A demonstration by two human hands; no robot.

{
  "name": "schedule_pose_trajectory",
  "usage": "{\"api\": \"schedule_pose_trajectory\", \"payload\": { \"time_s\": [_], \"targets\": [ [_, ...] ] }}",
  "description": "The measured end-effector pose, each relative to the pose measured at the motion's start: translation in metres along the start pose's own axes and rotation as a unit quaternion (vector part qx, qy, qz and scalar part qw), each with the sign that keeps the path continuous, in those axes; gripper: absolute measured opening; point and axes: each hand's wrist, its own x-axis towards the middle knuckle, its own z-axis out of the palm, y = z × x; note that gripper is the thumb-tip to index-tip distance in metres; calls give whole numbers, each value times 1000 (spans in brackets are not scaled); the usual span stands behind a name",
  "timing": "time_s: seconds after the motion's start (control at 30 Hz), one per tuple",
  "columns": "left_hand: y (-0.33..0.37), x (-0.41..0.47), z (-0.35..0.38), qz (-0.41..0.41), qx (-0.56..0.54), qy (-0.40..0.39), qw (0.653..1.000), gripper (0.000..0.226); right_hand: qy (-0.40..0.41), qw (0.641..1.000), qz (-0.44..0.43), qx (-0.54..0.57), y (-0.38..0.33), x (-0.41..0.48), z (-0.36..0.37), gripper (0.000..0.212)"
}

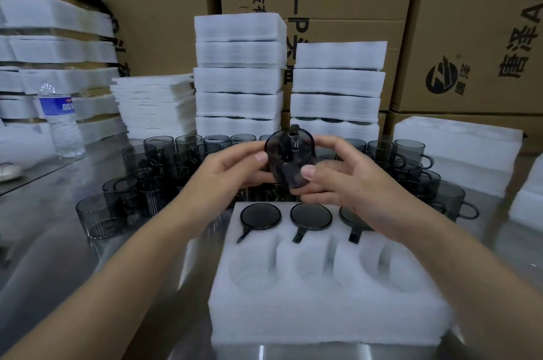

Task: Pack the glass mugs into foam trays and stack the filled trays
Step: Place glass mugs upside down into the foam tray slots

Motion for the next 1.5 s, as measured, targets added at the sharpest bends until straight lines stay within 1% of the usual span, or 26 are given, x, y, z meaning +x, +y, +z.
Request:
{"api": "schedule_pose_trajectory", "payload": {
  "time_s": [0.1,0.17,0.23,0.27,0.33,0.37,0.43,0.53,0.67,0.77,0.87,0.9,0.97,1.03,1.1,1.13,1.2,1.23,1.33,1.5],
  "targets": [
    [11,1,-15,-60,-48,-54,996,31,0,997,-13,-78,-9,-5,8,56],
    [13,0,-25,-84,-52,-80,992,38,-8,991,-20,-132,-12,-8,15,58],
    [15,-1,-34,-98,-15,-97,990,38,-16,984,-20,-176,-10,-11,22,57],
    [16,-2,-39,-108,2,-118,987,40,-18,981,-19,-193,-9,-12,24,57],
    [20,-5,-48,-137,34,-181,973,52,-35,973,-13,-226,-6,-12,28,55],
    [22,-6,-51,-151,53,-212,964,53,-53,970,-8,-237,-5,-12,29,54],
    [24,-8,-53,-173,95,-248,948,44,-93,963,2,-251,-2,-14,30,50],
    [24,-8,-50,-198,138,-237,941,30,-125,954,4,-273,4,-15,33,48],
    [26,-10,-43,-198,148,-233,941,25,-125,949,-16,-289,6,-15,34,48],
    [26,-11,-35,-197,171,-222,940,8,-105,948,-40,-298,7,-15,33,48],
    [25,-10,-32,-197,191,-225,935,17,-48,960,-77,-264,8,-14,35,60],
    [26,-11,-32,-199,195,-222,934,17,-30,966,-79,-245,7,-13,35,63],
    [27,-11,-32,-192,202,-221,934,13,0,973,-71,-219,7,-13,34,66],
    [28,-11,-31,-191,203,-222,934,4,14,976,-60,-209,7,-11,33,67],
    [28,-11,-31,-189,209,-222,933,15,21,977,-51,-208,8,-10,33,67],
    [27,-10,-32,-188,212,-221,933,15,23,977,-48,-208,9,-9,33,67],
    [27,-10,-32,-185,220,-219,933,5,24,977,-43,-206,9,-9,33,66],
    [27,-11,-33,-188,222,-214,933,4,23,978,-41,-205,10,-9,33,66],
    [26,-10,-35,-197,238,-197,930,22,21,977,-35,-208,10,-9,33,67],
    [26,-10,-31,-211,262,-187,923,25,13,976,-37,-215,10,-9,33,63]
  ]
}}
